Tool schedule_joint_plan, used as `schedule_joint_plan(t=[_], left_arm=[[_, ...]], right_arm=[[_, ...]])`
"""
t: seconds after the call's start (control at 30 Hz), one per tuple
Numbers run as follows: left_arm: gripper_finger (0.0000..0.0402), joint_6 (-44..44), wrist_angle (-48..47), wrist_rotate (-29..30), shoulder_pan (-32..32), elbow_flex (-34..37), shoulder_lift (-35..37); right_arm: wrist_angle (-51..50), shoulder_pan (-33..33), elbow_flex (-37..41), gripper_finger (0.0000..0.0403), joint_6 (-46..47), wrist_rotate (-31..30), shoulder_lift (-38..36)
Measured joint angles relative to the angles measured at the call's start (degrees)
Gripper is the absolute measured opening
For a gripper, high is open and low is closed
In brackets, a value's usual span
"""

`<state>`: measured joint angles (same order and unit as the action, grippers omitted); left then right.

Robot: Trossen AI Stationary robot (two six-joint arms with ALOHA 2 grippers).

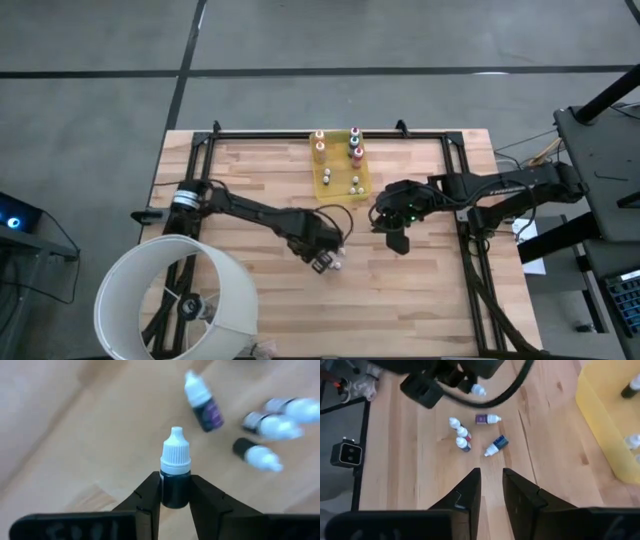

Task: Pick & Place food coloring
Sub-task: Put the small green food coloring bottle into the yellow bin

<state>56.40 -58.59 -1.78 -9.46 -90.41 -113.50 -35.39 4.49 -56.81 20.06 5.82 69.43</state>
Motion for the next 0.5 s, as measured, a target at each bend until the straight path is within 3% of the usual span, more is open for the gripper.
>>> schedule_joint_plan(t=[0.33, 0.5], left_arm=[[0.0064, -8.3, 5.6, 1.7, 4.7, -0.2, 12.9], [0.0064, -14.9, 12.9, -2.9, 6.2, -0.2, 18.0]], right_arm=[[0.2, -0.2, -6.1, 0.0077, -7.9, 0.0, 0.0], [0.4, -0.7, -10.5, 0.0085, -11.5, 0.1, 0.0]])
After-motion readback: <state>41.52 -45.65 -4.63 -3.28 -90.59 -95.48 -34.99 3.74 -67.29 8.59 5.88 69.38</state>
